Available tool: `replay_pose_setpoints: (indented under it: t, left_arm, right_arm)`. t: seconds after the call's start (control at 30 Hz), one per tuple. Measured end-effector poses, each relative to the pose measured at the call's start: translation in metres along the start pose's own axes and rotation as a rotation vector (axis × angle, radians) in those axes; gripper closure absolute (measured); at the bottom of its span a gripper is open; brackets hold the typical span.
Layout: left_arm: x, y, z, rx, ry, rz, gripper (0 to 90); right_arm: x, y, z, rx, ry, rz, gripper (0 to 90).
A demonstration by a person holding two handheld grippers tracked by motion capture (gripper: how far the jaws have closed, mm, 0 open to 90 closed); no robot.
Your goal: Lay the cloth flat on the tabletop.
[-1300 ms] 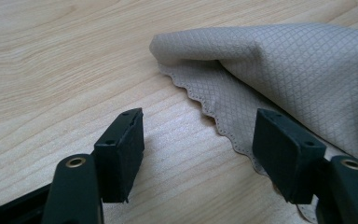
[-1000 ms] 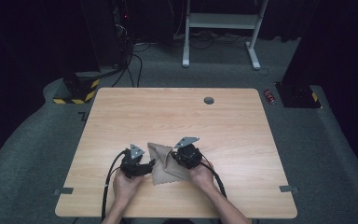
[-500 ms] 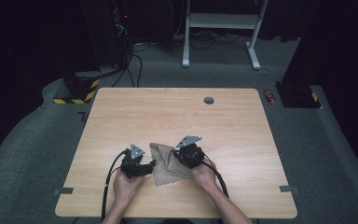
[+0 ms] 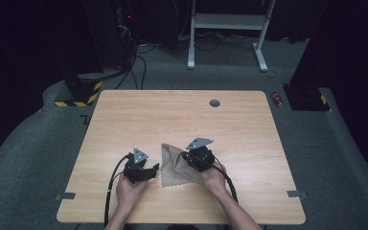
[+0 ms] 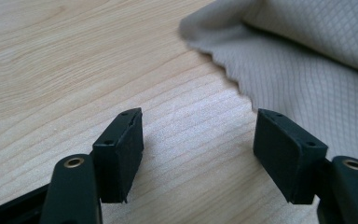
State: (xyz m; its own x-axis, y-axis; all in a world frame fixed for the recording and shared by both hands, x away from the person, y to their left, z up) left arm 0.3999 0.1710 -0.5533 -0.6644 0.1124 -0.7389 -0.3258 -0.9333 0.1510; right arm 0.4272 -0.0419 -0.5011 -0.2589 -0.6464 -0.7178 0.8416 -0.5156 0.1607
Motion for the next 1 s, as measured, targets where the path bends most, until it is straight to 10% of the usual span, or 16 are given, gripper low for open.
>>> replay_pose_setpoints:
  t: [0.23, 0.63, 1.0]
  left_arm:
    - [0.008, 0.025, 0.007, 0.133, -0.013, -0.085, 37.1]
    - [0.007, 0.055, 0.008, 0.165, -0.083, -0.271, 86.3]
    - [0.006, 0.039, 0.024, 0.163, -0.065, -0.237, 90.0]
  right_arm:
    - [0.0, -0.001, -0.003, -0.004, -0.015, 0.009, 89.1]
    - [-0.001, 0.001, -0.005, -0.006, -0.018, -0.008, 88.8]
    - [0.004, 0.007, -0.001, -0.006, -0.026, -0.019, 88.6]
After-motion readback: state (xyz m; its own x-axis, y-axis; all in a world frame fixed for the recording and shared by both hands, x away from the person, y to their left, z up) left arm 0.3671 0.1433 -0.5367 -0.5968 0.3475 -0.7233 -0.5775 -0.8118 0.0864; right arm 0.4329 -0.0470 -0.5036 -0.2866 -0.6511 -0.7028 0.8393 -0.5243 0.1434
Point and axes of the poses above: each handheld gripper's, and its own axes: z roughly backward along the jaws, x roughly out of its underside, y roughly to its right, the point moved 4 cm from there along -z, roughly forward along the jaws, and after that the axes turned 12 degrees about z, right-handed, at the moved point
